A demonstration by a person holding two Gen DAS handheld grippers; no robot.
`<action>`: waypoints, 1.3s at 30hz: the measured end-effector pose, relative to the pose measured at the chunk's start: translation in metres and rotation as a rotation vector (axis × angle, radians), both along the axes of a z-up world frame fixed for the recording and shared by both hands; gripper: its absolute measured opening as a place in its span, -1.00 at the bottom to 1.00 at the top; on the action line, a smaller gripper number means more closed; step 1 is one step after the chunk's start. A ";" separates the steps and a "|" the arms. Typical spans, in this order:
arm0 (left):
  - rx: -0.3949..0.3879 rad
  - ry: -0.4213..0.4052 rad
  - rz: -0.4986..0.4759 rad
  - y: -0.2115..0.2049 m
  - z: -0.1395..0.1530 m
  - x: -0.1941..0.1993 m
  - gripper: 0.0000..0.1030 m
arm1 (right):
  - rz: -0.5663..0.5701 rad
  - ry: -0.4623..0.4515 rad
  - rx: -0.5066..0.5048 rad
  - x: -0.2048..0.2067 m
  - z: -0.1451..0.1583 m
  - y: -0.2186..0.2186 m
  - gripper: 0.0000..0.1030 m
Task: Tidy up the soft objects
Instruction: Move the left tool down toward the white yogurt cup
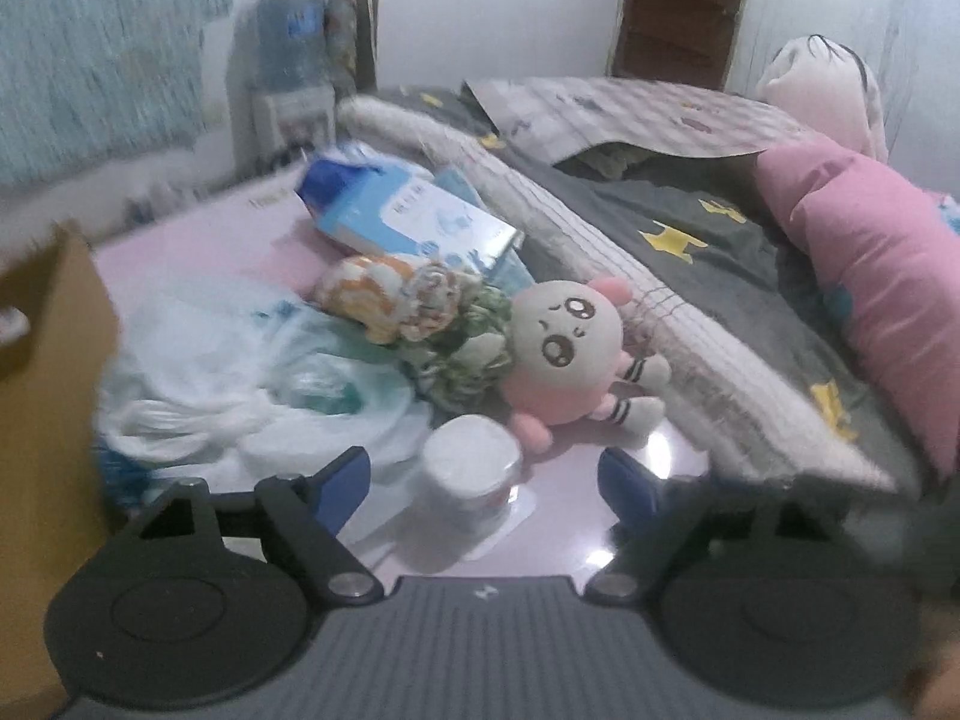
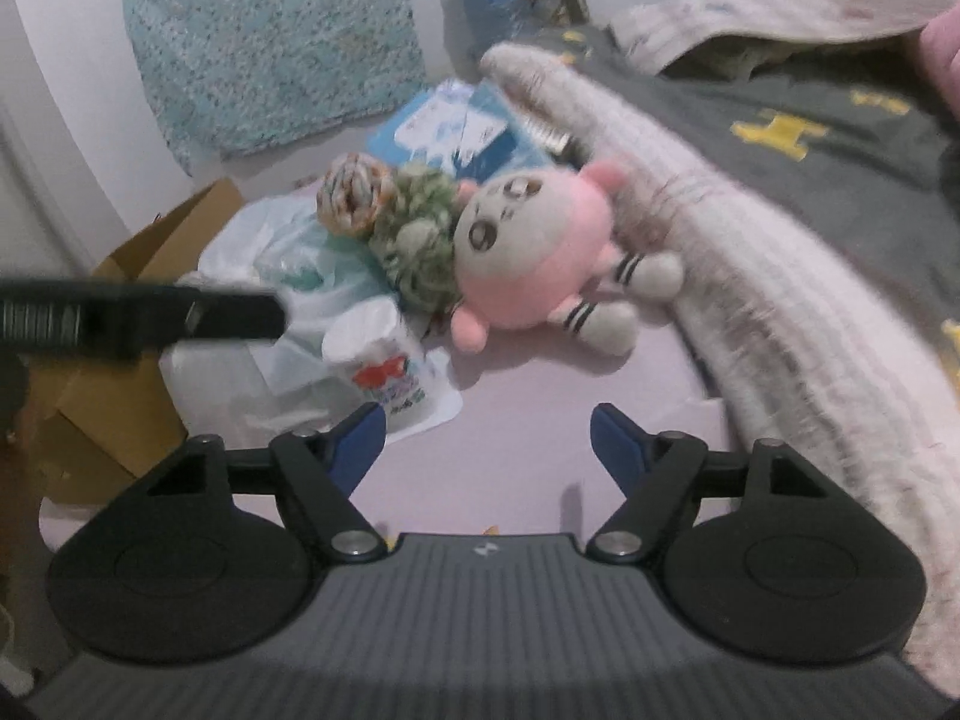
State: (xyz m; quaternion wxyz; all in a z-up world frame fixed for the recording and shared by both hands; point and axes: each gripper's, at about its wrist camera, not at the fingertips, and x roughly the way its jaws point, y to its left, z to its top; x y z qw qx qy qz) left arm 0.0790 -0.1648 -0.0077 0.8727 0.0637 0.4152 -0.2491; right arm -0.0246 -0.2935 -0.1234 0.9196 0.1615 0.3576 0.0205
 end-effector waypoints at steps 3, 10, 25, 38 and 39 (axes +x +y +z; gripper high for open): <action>0.022 0.052 0.006 -0.014 -0.012 0.023 0.39 | 0.010 0.026 0.024 0.010 -0.011 0.002 0.46; 0.095 0.140 0.035 -0.030 -0.038 0.049 0.11 | 0.022 0.049 0.043 0.023 -0.025 0.002 0.46; 0.124 0.101 0.052 -0.037 -0.026 0.054 0.35 | 0.028 0.012 0.030 0.011 -0.015 0.001 0.46; 0.230 0.123 -0.007 -0.050 -0.045 0.054 0.02 | 0.096 -0.047 -0.009 0.011 -0.004 0.013 0.44; 0.229 0.123 -0.010 -0.049 -0.044 0.052 0.02 | 0.113 -0.057 -0.019 0.013 -0.005 0.016 0.35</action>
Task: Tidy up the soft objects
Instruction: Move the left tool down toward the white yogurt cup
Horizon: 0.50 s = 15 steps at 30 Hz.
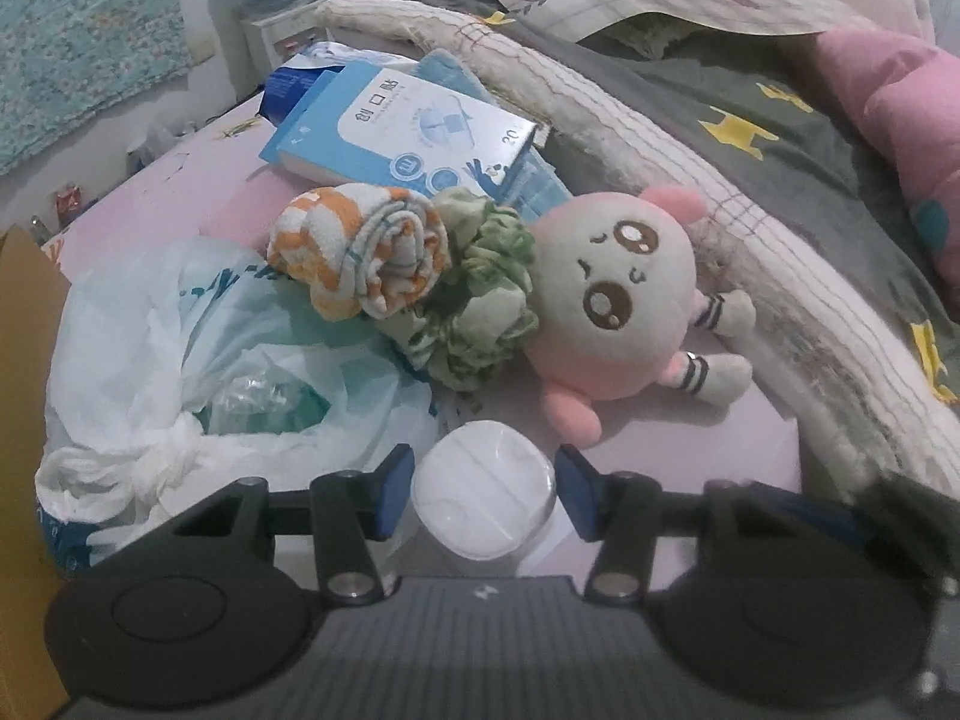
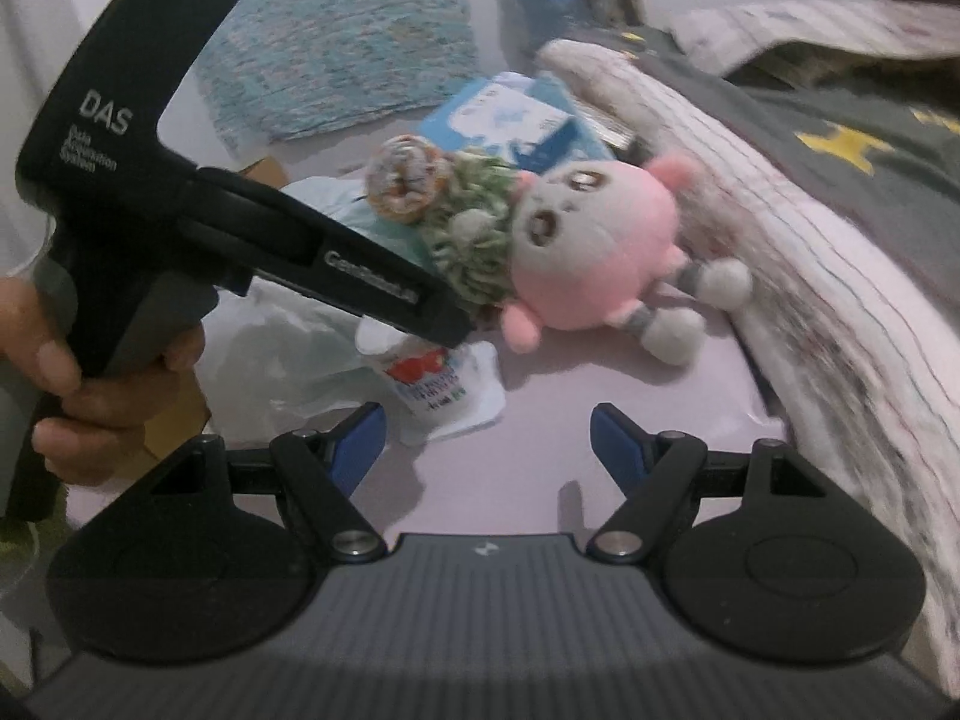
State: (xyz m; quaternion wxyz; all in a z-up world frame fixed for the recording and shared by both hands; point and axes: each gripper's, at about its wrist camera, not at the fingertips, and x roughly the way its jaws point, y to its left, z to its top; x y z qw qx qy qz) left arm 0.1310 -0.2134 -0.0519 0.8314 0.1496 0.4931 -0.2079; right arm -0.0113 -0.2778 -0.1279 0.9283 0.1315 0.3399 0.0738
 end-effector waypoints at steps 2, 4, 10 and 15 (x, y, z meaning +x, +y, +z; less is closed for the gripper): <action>-0.007 0.001 -0.002 0.001 0.001 -0.004 0.02 | 0.038 -0.007 -0.020 0.008 -0.004 0.008 0.17; -0.015 0.006 -0.002 0.003 0.001 -0.009 0.02 | 0.069 0.009 -0.035 0.017 -0.011 0.015 -0.09; -0.038 -0.023 -0.007 0.011 0.006 -0.025 0.02 | 0.103 0.041 -0.097 0.030 -0.030 0.029 -0.43; -0.109 -0.013 0.003 0.022 0.016 -0.035 -0.02 | 0.106 0.035 -0.141 0.027 -0.032 0.032 -0.50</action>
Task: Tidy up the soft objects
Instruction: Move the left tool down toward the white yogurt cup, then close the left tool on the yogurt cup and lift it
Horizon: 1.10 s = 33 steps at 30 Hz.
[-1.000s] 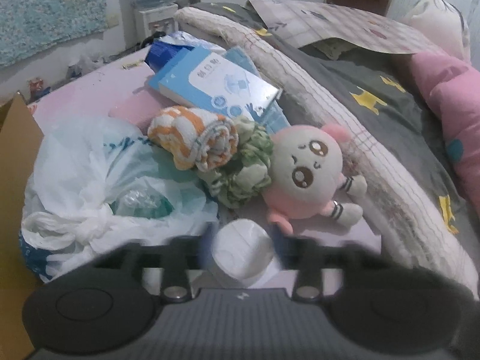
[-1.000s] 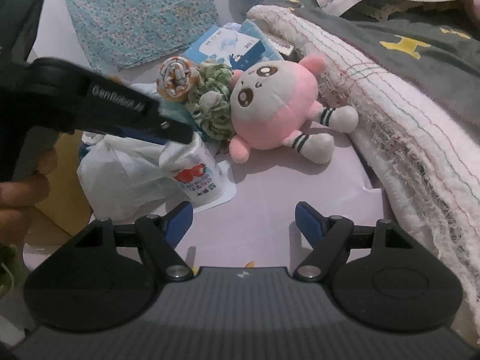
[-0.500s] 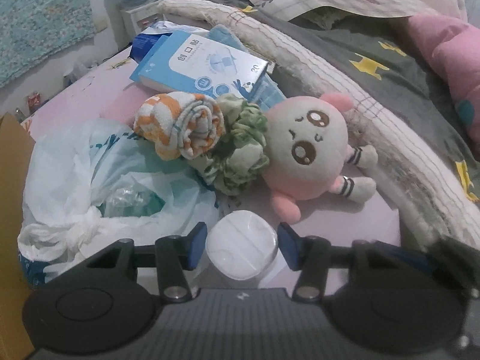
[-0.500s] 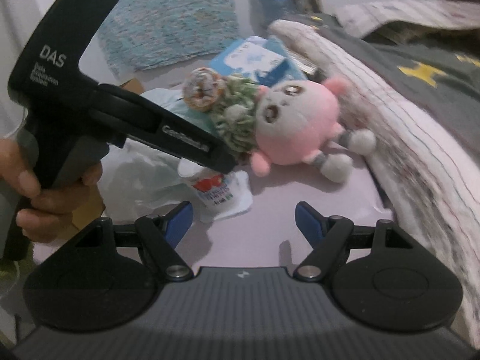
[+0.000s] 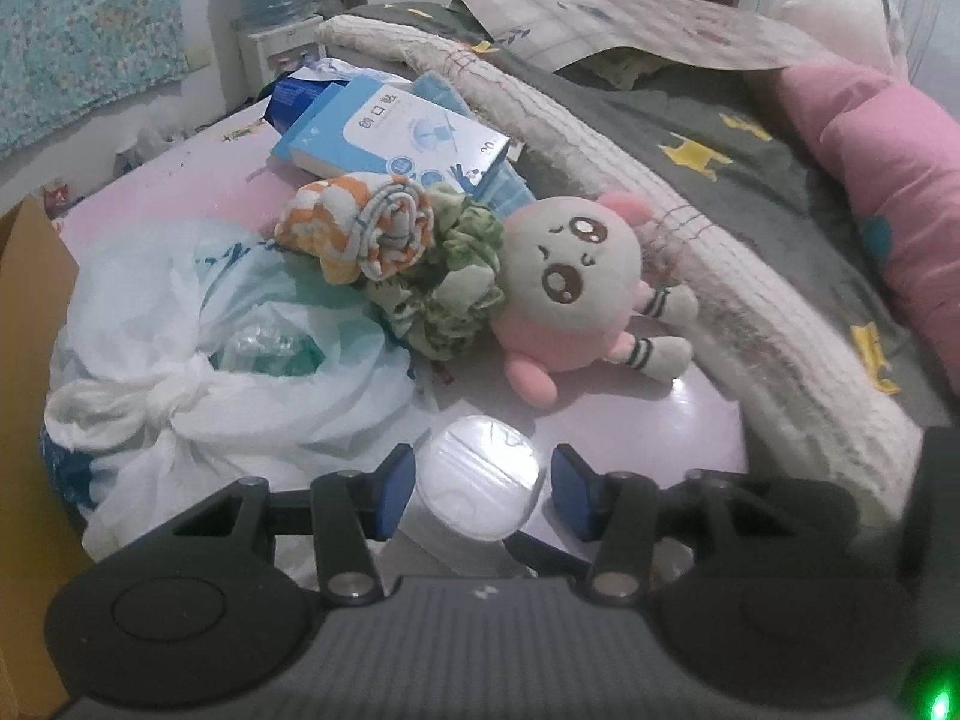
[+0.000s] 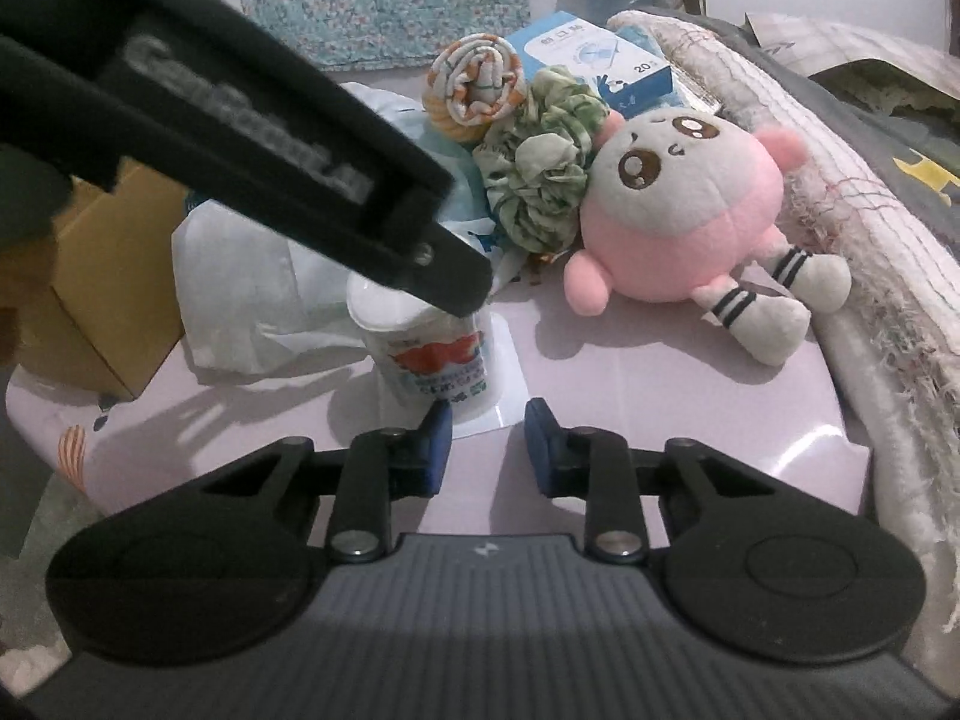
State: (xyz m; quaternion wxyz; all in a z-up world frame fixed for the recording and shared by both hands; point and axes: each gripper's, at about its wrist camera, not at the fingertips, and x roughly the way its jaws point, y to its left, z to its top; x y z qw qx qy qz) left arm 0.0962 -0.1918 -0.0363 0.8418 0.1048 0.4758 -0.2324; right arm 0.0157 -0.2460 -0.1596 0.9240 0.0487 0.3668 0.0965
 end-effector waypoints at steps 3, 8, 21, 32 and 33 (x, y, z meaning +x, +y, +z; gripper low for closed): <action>-0.024 0.002 0.000 0.005 0.002 -0.008 -0.02 | 0.001 -0.006 -0.015 -0.001 0.000 0.001 -0.50; -0.078 0.010 -0.014 0.011 0.006 -0.021 -0.02 | 0.001 -0.023 -0.056 -0.007 -0.002 0.005 -0.50; -0.229 0.106 -0.046 0.013 -0.002 -0.028 -0.02 | -0.027 -0.066 -0.061 -0.026 -0.006 0.007 -0.48; -0.227 0.127 -0.059 0.001 -0.012 -0.023 0.04 | -0.062 -0.076 -0.034 -0.050 -0.003 -0.011 -0.42; -0.229 0.125 -0.060 0.002 -0.011 -0.024 0.07 | -0.066 -0.075 -0.034 -0.052 -0.002 -0.013 -0.41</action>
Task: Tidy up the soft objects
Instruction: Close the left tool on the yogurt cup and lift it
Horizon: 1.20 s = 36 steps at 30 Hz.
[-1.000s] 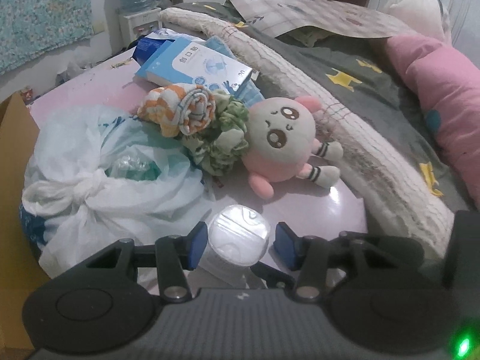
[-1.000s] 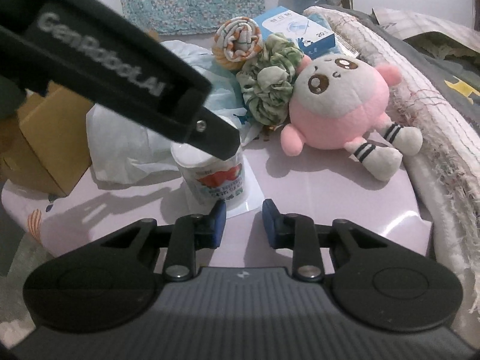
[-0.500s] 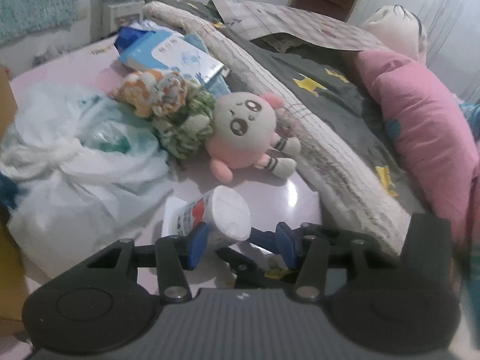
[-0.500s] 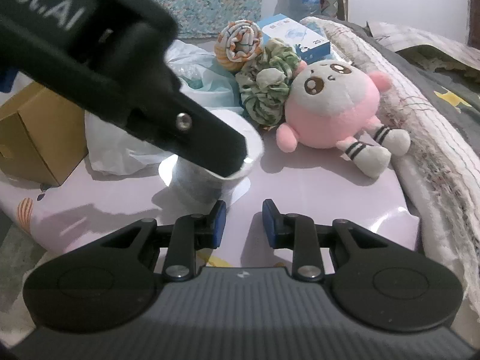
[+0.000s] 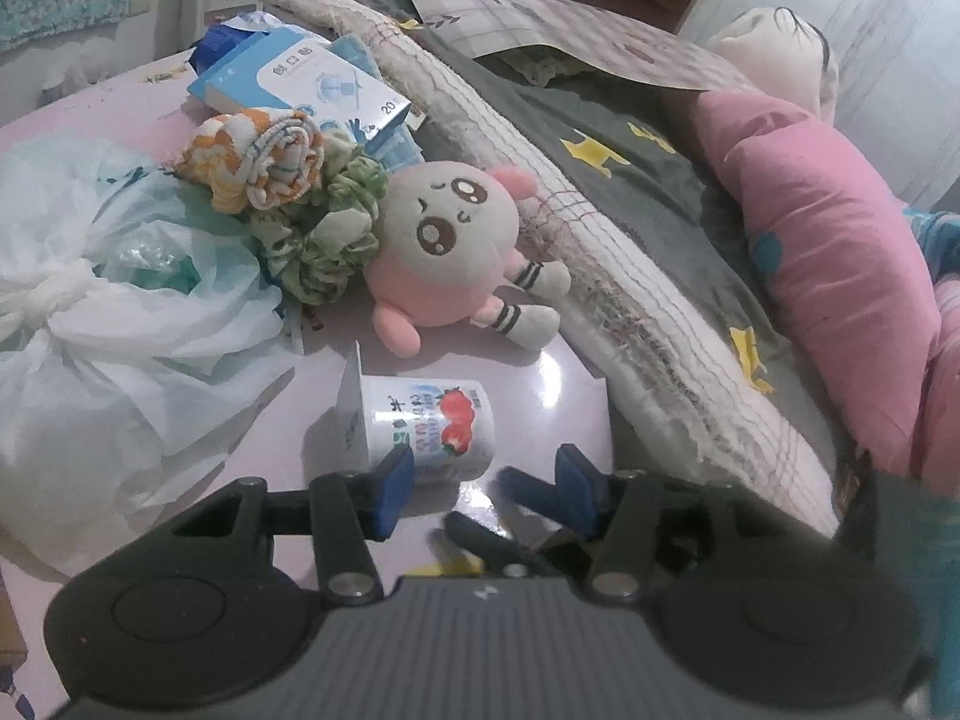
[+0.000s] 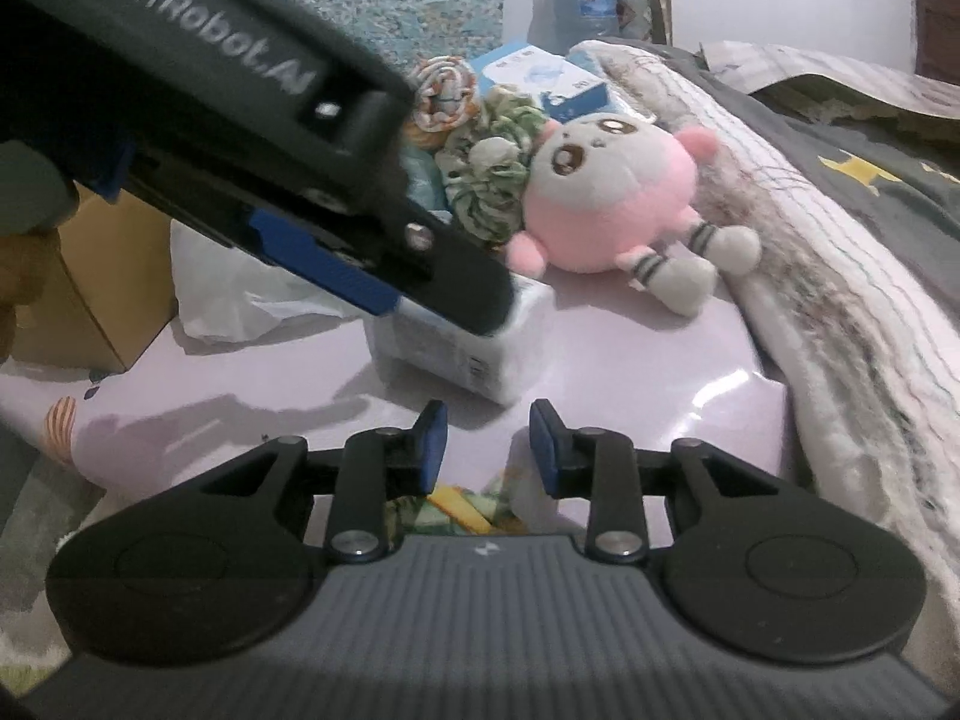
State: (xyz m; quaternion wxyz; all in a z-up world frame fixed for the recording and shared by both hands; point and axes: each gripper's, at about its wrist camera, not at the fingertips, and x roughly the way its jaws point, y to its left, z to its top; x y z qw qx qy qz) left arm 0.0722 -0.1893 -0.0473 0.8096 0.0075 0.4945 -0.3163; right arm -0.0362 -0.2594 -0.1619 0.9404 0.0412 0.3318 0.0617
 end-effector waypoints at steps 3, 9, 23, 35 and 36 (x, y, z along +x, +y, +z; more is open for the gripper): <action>-0.005 -0.009 0.006 0.009 0.005 -0.002 0.11 | -0.009 0.004 0.003 -0.009 0.004 -0.009 -0.37; -0.004 -0.047 0.057 0.037 0.016 -0.002 0.11 | -0.068 -0.003 0.033 -0.018 0.017 -0.037 -0.36; -0.118 0.166 0.157 0.037 -0.014 0.052 0.05 | -0.004 -0.005 0.215 0.012 0.022 -0.016 -0.40; -0.096 0.176 0.154 0.022 -0.009 0.047 0.03 | -0.044 0.011 0.382 0.024 0.010 -0.043 -0.48; -0.095 0.169 0.150 0.019 -0.007 0.046 0.04 | -0.048 0.010 0.400 0.025 0.009 -0.046 -0.48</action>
